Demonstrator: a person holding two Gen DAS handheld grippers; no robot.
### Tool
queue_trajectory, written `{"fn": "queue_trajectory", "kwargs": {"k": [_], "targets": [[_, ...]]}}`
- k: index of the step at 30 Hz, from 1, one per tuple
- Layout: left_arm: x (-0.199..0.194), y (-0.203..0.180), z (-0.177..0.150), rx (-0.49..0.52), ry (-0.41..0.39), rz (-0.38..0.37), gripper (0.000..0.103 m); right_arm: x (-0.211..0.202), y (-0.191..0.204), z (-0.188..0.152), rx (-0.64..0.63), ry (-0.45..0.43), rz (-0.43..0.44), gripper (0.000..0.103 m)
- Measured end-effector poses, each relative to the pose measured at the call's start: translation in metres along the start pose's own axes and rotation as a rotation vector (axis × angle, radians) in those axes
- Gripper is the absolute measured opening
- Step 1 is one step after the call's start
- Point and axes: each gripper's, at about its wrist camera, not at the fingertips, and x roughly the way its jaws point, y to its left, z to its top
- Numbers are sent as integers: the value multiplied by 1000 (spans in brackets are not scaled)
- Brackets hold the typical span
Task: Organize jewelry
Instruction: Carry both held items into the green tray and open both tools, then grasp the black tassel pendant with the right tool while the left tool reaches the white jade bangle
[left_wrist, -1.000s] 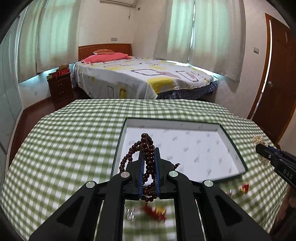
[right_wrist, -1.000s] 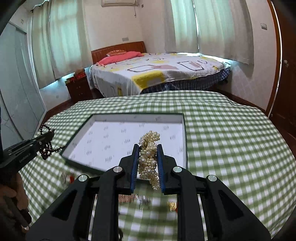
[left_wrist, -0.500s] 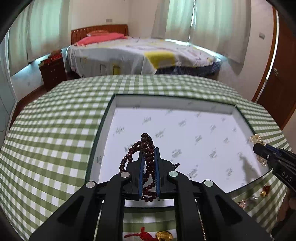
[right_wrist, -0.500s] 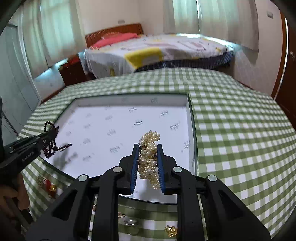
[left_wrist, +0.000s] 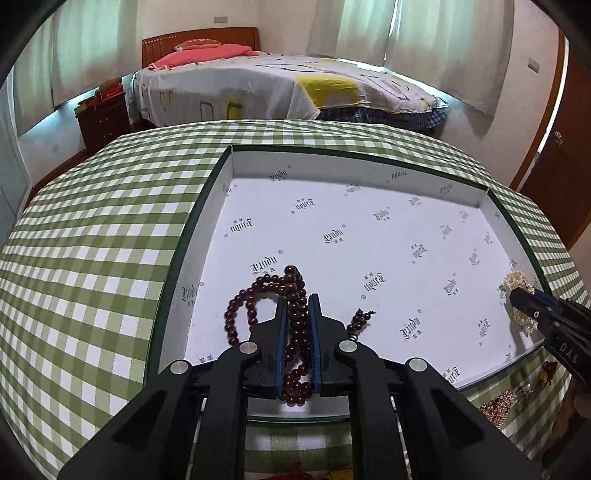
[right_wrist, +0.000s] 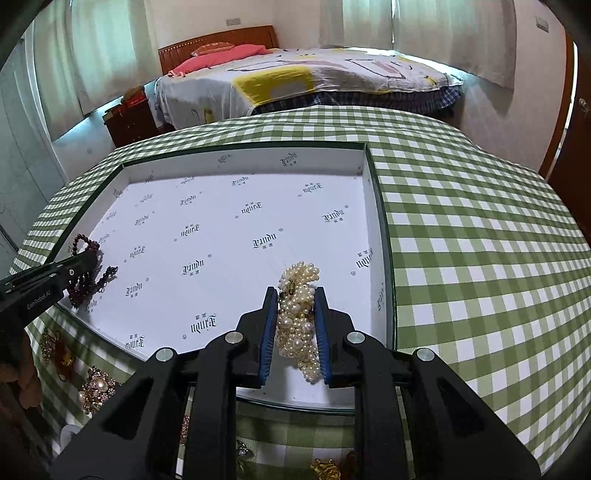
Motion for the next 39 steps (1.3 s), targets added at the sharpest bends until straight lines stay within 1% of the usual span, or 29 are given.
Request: {"fn": "queue_trajectory", "kwargs": {"k": [1,2,3,4,5,7,8,9,10,11,16,19,27,32,39], "targets": [[0,-1,0,3,1,3,14,0,0,0,-2,-2,0,24],[0,-1,0,7,3,4,20,-1,1,0,-5,-7,-2,31],[1,-2,1,9,2,7,26,-2,1,-1,-7,-14,-1,35],[0,-2,1,10,-2,12,37,-2,1,0,-7,-17,6,38],[0,-2,1,9,-7,15,42,-3,1,1,-6,-18,9,38],[-2,-3,0,13,-12,10,44,-5,0,1,-4,-20,9,40],[-3,-4,0,22,-15,17,47,-7,-1,1,1,-22,9,41],[-5,-6,-1,29,-20,25,50,-10,-1,1,5,-26,12,42],[-7,-7,-1,32,-25,30,56,-13,-1,2,8,-33,14,42],[-10,-7,-2,32,-34,32,59,-17,-1,2,9,-41,16,43],[-25,-7,-4,18,-62,31,63,-41,4,0,-1,-73,26,44],[-40,-6,-8,10,-87,47,66,-56,8,-6,-9,-87,32,44],[-80,1,-37,-33,-138,70,67,-89,20,-42,-28,-96,48,44],[-95,7,-58,-64,-143,81,67,-99,28,-66,-54,-86,53,44],[-112,18,-89,-97,-127,108,67,-103,40,-96,-80,-56,87,44]]}}
